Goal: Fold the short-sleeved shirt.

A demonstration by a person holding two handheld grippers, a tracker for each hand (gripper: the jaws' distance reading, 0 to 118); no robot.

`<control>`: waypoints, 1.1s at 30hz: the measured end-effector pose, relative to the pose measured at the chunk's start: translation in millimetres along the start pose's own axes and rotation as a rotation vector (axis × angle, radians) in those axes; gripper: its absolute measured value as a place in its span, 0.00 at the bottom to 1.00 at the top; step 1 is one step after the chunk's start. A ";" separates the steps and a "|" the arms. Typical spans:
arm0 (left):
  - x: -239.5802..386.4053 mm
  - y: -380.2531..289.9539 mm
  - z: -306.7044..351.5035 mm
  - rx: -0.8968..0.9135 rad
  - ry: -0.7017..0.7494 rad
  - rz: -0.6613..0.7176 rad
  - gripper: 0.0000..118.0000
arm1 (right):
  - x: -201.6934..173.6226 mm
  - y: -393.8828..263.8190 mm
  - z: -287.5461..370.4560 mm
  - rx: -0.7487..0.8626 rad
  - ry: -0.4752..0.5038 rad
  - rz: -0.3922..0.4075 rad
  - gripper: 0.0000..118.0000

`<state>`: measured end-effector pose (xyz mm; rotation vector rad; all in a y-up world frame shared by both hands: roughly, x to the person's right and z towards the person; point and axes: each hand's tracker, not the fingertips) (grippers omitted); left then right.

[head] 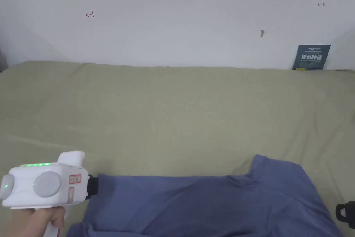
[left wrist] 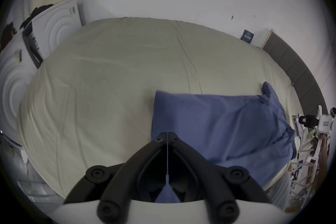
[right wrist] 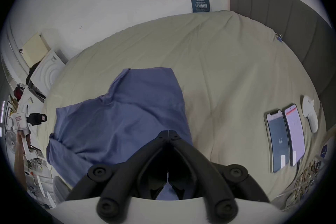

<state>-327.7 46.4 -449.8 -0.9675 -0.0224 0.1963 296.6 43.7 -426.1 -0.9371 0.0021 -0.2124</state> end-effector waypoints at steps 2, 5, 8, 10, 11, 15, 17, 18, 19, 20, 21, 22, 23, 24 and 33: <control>3.1 11.2 -21.4 -0.066 0.075 -0.023 1.00 | 0.3 7.9 -10.9 -0.017 -0.006 0.006 0.00; -3.3 19.6 -47.4 -0.060 0.107 -0.040 0.96 | 9.8 11.1 -22.8 -0.026 -0.033 -0.013 0.00; -7.1 18.7 -83.8 -0.103 0.116 -0.020 0.99 | 21.6 18.7 -41.7 -0.052 -0.028 0.002 0.00; -5.3 17.8 -97.4 -0.120 0.106 -0.021 0.99 | 28.2 24.5 -51.4 -0.059 -0.040 -0.004 0.00; 0.3 24.0 -92.3 -0.130 0.109 -0.034 0.98 | 30.8 27.9 -55.4 -0.060 -0.043 -0.005 0.00; 2.5 22.7 -87.0 -0.094 0.187 -0.095 0.34 | 22.3 32.2 -54.4 -0.044 -0.044 0.012 0.00; -9.3 25.3 -85.9 -0.109 0.060 0.001 0.02 | 15.9 38.0 -52.7 -0.037 -0.039 0.021 0.00; -10.9 25.9 -87.5 -0.101 0.075 -0.014 0.02 | 13.9 40.4 -54.1 -0.041 -0.028 0.019 0.00; 3.3 19.7 -85.8 -0.115 0.075 -0.029 0.02 | 11.7 41.9 -55.2 -0.045 -0.015 0.014 0.04; 7.5 16.7 -87.3 -0.113 0.079 -0.034 0.02 | 12.2 47.7 -59.0 -0.057 0.001 0.014 0.20; 10.4 15.7 -88.9 -0.118 0.079 -0.037 0.02 | 9.5 50.3 -61.4 -0.059 0.001 0.018 0.48; 13.5 15.0 -89.5 -0.113 0.090 -0.043 0.02 | 6.1 52.2 -65.6 -0.070 0.000 0.030 0.89; 19.3 15.0 -80.6 -0.114 0.090 -0.038 0.02 | 2.4 53.2 -71.8 -0.097 0.000 0.046 1.00; 24.5 12.9 -77.9 -0.115 0.091 -0.040 0.02 | 2.4 55.9 -83.2 -0.123 0.012 0.075 1.00; 0.7 27.6 -95.7 -0.114 0.091 -0.057 0.02 | -10.7 68.5 -125.4 -0.201 -0.040 0.162 0.90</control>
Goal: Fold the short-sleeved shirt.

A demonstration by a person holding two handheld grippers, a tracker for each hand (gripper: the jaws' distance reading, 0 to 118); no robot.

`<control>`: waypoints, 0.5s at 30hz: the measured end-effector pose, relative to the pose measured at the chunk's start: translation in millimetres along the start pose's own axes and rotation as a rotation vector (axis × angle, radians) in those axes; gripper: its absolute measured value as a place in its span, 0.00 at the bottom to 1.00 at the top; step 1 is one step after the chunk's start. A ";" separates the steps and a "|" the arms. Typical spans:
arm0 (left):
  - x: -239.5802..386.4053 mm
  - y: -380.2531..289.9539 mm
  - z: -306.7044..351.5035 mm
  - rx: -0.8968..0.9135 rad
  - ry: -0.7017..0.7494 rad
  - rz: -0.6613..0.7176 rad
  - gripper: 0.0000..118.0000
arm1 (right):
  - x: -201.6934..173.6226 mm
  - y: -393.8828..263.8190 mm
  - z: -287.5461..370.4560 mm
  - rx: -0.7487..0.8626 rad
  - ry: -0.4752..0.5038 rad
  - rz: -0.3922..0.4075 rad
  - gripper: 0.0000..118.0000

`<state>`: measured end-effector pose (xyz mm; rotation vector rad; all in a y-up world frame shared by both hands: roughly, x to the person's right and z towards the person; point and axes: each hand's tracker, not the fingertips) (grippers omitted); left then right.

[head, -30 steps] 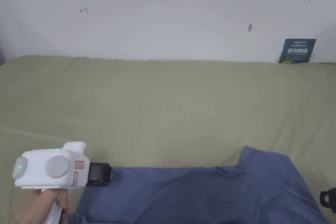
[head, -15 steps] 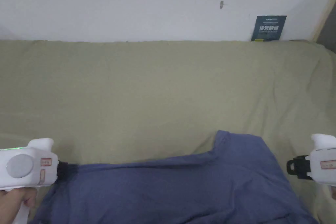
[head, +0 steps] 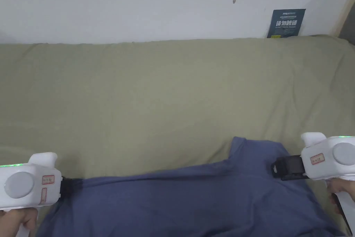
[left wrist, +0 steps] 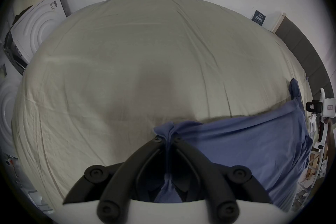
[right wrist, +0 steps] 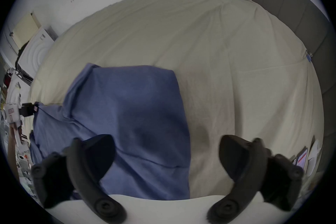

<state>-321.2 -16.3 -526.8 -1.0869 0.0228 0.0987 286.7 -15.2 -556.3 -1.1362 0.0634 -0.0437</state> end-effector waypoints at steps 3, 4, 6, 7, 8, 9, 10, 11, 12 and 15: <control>-1.4 -0.4 -3.5 0.002 0.001 -0.002 0.02 | 1.5 -5.4 1.1 0.022 -0.102 0.012 0.58; -2.9 1.1 -3.7 0.002 0.001 -0.002 0.02 | 3.7 -6.2 5.9 0.028 -0.029 -0.016 0.54; -1.1 -0.2 -1.3 -0.001 -0.003 -0.006 0.02 | 5.8 -6.4 17.4 0.042 -0.033 -0.024 0.26; -0.3 -1.2 0.8 0.000 -0.004 -0.004 0.02 | 10.3 -4.9 17.6 0.050 0.031 -0.020 0.02; -0.7 -1.3 2.9 0.002 -0.004 -0.002 0.02 | 13.3 -4.6 22.2 0.056 0.026 -0.043 0.02; -1.5 -1.4 4.9 0.003 -0.005 -0.001 0.02 | 12.2 -5.5 28.4 0.072 0.040 -0.037 0.02; 1.8 -3.7 13.7 0.006 -0.008 0.002 0.02 | 11.9 -6.5 34.3 0.084 0.052 -0.032 0.02; 2.2 -5.1 20.6 0.018 -0.007 0.004 0.02 | 11.8 -10.2 41.1 0.095 0.046 -0.025 0.02; 0.8 -5.7 25.6 0.023 -0.011 0.006 0.02 | 12.0 -12.3 48.6 0.103 0.049 -0.023 0.02; -3.4 -15.7 42.5 0.047 -0.023 0.011 0.02 | 11.8 -21.0 72.8 0.146 0.074 -0.013 0.02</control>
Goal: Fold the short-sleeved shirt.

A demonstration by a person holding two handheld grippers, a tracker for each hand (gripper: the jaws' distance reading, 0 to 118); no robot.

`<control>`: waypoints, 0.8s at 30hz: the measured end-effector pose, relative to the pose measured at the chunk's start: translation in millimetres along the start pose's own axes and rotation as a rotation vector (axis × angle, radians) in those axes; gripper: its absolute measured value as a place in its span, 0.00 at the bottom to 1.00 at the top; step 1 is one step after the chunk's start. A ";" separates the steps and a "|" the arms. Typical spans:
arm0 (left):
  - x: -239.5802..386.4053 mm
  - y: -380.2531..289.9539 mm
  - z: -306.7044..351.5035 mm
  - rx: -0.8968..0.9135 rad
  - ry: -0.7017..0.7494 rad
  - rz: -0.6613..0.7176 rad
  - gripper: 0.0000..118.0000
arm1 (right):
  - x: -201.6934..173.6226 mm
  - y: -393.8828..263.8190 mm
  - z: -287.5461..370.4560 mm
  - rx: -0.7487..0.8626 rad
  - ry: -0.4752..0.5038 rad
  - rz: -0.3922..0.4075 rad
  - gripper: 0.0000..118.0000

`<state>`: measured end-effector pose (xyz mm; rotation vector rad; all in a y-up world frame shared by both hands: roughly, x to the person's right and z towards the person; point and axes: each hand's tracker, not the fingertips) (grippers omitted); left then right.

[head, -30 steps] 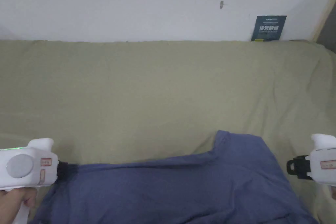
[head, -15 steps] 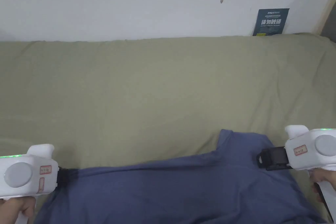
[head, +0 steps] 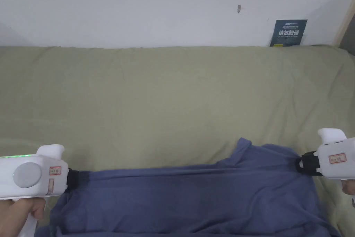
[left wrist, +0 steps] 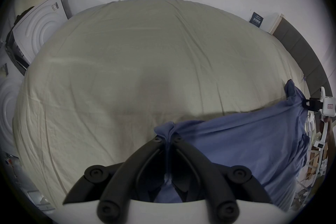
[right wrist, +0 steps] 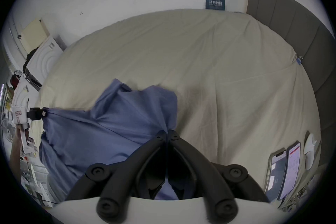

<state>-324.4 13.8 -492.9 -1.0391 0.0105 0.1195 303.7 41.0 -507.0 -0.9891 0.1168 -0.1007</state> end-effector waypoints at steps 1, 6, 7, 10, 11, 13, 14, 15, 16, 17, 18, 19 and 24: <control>-1.5 -1.7 8.2 0.007 -0.005 0.000 0.02 | -0.1 -3.0 10.0 0.015 0.007 -0.002 0.02; -9.9 -17.0 56.9 0.071 -0.030 0.004 0.02 | -7.5 -31.4 65.8 0.067 0.033 0.001 0.02; -11.1 -26.3 67.5 0.082 -0.035 0.003 0.02 | -7.8 -38.8 75.6 0.079 0.036 0.002 0.02; -14.5 -51.7 95.4 0.108 -0.054 0.001 0.02 | -4.0 -60.2 102.0 0.108 0.044 -0.004 0.02; -7.2 -63.1 112.1 0.117 -0.058 -0.006 0.02 | -4.5 -69.3 110.9 0.122 0.046 -0.001 0.02; -5.5 -79.8 128.9 0.131 -0.062 -0.016 0.02 | -1.4 -85.0 122.6 0.135 0.048 -0.010 0.02; -5.8 -89.6 136.8 0.137 -0.064 -0.019 0.02 | -1.4 -95.7 130.0 0.137 0.050 -0.007 0.02; -7.6 -97.3 136.6 0.142 -0.065 -0.021 0.02 | -1.2 -105.3 135.1 0.140 0.051 -0.004 0.02; -8.7 -105.6 140.3 0.148 -0.067 -0.020 0.02 | -2.1 -113.7 139.8 0.140 0.052 -0.002 0.02; -9.6 -114.8 144.7 0.150 -0.074 -0.017 0.02 | -2.1 -124.4 144.3 0.139 0.053 -0.001 0.02; -10.0 -122.8 147.6 0.150 -0.075 -0.016 0.02 | -1.4 -134.1 147.4 0.137 0.053 0.000 0.02; -14.0 -130.7 149.5 0.149 -0.080 -0.021 0.02 | -0.2 -145.8 149.6 0.134 0.052 -0.005 0.02; -19.2 -173.2 143.8 0.120 -0.073 -0.046 0.02 | 9.9 -200.5 151.2 0.087 0.034 -0.069 0.02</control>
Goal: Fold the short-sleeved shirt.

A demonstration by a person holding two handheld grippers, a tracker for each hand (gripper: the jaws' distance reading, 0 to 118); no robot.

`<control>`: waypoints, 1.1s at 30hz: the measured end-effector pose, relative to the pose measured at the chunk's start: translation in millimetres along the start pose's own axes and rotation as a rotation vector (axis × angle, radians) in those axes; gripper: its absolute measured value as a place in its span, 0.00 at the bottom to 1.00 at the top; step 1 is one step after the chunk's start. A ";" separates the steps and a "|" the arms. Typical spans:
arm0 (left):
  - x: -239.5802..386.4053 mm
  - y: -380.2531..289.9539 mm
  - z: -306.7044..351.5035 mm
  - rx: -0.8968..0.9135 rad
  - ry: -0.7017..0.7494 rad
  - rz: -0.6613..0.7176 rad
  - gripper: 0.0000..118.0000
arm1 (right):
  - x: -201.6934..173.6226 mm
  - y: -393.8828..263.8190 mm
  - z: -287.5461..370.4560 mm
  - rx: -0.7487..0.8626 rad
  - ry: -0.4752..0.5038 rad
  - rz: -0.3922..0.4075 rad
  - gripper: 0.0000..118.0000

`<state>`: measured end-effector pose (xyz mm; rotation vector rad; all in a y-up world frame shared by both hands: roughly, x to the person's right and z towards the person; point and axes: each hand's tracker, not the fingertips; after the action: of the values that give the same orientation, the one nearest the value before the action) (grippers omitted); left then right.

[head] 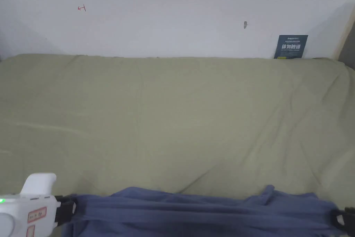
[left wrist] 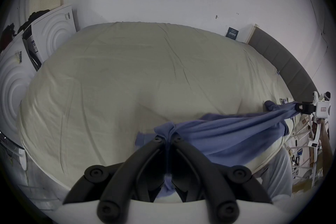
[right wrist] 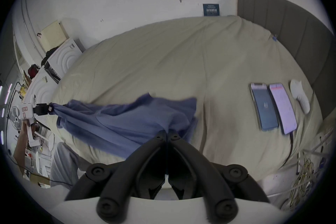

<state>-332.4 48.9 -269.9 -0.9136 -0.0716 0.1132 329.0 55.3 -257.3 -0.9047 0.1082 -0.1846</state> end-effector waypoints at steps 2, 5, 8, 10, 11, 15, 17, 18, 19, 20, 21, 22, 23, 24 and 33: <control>-4.8 -15.9 -8.0 -0.029 -0.005 0.009 0.02 | 7.9 -18.7 -6.8 -0.044 0.001 -0.020 0.02; -14.6 -32.4 -22.6 -0.066 -0.014 0.043 0.02 | 18.4 -30.2 -32.1 -0.078 0.003 -0.040 0.02; -11.4 -38.3 -24.5 -0.088 -0.011 0.064 0.02 | 17.7 -33.2 -42.7 -0.102 0.013 -0.056 0.02; -11.5 -40.2 -24.5 -0.089 -0.013 0.075 0.02 | 16.2 -33.4 -45.5 -0.105 0.007 -0.057 0.02; -15.3 -42.8 -29.4 -0.081 -0.014 0.086 0.04 | 15.7 -33.1 -45.6 -0.100 0.002 -0.052 0.02; -15.9 -43.3 -22.9 -0.111 0.038 0.075 1.00 | 10.2 -27.3 -41.8 -0.127 -0.073 -0.078 0.92; -24.6 -42.0 -5.7 -0.069 0.050 0.063 0.97 | 2.1 -25.0 -20.2 -0.071 -0.035 -0.097 1.00; -29.3 -37.7 -0.4 -0.060 0.042 0.063 0.97 | 1.0 -22.7 -11.8 -0.046 -0.023 -0.109 1.00; -28.1 -40.8 1.2 -0.064 0.044 0.079 0.97 | -1.9 -19.1 -5.7 -0.060 -0.021 -0.109 1.00; -30.4 -42.0 6.4 -0.052 0.046 0.099 0.97 | -3.0 -21.0 -3.4 -0.057 -0.027 -0.118 1.00; -33.4 -41.6 11.0 -0.043 0.041 0.111 0.95 | -8.2 -21.2 0.0 -0.046 -0.029 -0.114 1.00; -37.0 -40.7 16.2 -0.034 0.033 0.136 0.93 | -14.5 -20.4 4.1 -0.034 -0.023 -0.106 1.00; -42.2 -36.3 24.8 -0.019 0.021 0.169 0.90 | -21.4 -19.2 7.4 -0.031 -0.018 -0.101 1.00; -46.7 -34.4 29.8 0.004 0.012 0.188 0.71 | -33.1 -18.1 10.5 -0.002 0.005 -0.092 0.99; -85.8 -16.8 21.6 0.001 -0.076 0.336 0.06 | -98.6 -16.4 19.9 0.048 0.013 0.018 0.00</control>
<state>-418.7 44.7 -244.6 -0.9143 0.0120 0.4607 234.0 80.8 -230.6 -0.8548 0.1234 -0.1753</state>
